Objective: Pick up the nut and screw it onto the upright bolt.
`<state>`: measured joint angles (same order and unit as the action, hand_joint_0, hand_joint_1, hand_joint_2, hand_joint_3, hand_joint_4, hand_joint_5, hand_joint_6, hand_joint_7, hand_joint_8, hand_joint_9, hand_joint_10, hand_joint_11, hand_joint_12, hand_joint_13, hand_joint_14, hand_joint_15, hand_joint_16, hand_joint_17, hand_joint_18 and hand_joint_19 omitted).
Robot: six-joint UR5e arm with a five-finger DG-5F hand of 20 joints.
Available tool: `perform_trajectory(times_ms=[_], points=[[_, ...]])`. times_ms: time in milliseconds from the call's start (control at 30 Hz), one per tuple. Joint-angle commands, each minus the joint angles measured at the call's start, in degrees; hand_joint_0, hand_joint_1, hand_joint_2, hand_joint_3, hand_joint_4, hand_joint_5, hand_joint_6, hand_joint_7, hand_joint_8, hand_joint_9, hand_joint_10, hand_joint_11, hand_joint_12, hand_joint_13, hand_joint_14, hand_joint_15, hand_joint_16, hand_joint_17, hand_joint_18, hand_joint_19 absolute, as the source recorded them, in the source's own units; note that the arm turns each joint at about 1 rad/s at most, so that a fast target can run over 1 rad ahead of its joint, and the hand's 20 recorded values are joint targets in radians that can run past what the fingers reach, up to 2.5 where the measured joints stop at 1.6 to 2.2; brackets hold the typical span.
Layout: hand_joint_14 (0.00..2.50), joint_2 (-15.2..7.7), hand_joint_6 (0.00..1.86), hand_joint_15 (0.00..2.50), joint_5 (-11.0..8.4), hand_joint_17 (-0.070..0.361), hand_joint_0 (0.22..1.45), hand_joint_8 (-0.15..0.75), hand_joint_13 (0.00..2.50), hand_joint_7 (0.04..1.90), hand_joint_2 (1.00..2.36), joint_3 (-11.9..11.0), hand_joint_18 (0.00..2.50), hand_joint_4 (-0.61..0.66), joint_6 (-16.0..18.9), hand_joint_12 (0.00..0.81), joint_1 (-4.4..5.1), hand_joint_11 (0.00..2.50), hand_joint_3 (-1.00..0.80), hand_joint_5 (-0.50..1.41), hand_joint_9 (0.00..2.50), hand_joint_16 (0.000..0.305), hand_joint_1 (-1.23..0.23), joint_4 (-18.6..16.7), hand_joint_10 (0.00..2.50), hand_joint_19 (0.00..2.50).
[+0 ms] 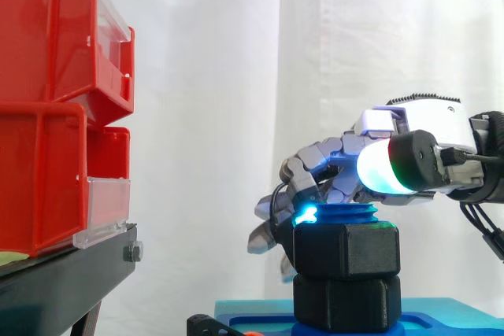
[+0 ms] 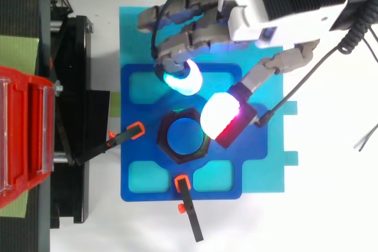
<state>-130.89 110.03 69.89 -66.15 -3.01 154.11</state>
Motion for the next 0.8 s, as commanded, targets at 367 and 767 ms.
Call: perform_trajectory(times_ms=[367,767], points=[[0.00,0.02,0.50,0.00,2.20,0.092,0.47,0.247,0.50,0.92,1.00,-0.90,0.26,0.28,0.40,0.281,-1.91,0.00,-0.50,-0.09,0.84,0.041,-0.15,-0.04,0.00,0.00],[0.00,-0.07,0.50,0.00,5.19,0.098,0.46,0.229,0.30,0.70,1.00,-3.53,0.04,0.22,1.02,0.311,-1.47,0.00,-0.50,-0.14,0.62,0.043,-0.10,-0.04,0.00,0.00]])
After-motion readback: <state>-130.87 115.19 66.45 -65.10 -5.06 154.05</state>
